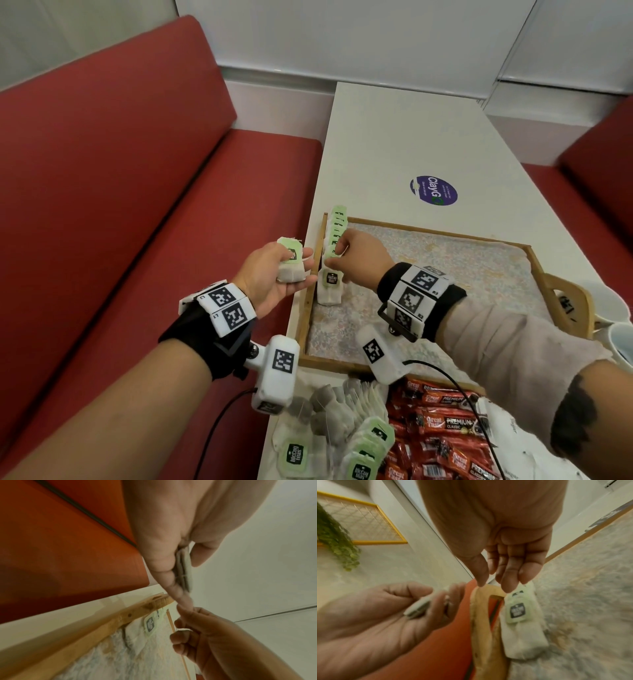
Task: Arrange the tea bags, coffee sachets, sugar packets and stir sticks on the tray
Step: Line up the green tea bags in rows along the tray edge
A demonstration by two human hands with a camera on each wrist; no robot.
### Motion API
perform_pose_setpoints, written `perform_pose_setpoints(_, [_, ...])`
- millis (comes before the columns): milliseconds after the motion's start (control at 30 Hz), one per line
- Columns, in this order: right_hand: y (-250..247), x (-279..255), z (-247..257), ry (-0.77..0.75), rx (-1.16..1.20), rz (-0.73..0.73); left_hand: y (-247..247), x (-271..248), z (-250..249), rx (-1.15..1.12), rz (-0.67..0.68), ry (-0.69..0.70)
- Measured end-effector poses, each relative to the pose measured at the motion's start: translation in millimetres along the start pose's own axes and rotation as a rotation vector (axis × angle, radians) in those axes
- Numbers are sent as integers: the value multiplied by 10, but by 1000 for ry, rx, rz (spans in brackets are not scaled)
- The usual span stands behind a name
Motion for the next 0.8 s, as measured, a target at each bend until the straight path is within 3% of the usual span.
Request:
perform_pose_setpoints(267, [-106,-247,190,-35,321,42,72,-82,18,34,47,150])
perform_pose_setpoints(533, [-81,-464,197,-21,401,175,114,-207,59,43,65,231])
perform_pose_setpoints(667, [-102,-514,181,4,451,147,138,-253,84,13,82,236])
perform_pose_setpoints(800, [-158,-536,126,20,481,87,91,-244,99,18,-7,238])
Point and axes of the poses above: each hand's wrist, its own x-axis towards the middle knuckle, its own y-axis out of the palm, z = x × y, the point moved 1 cm from there along x, towards the middle knuckle, and after that the axes turned 4 degrees about -x, right-handed, at the moved point
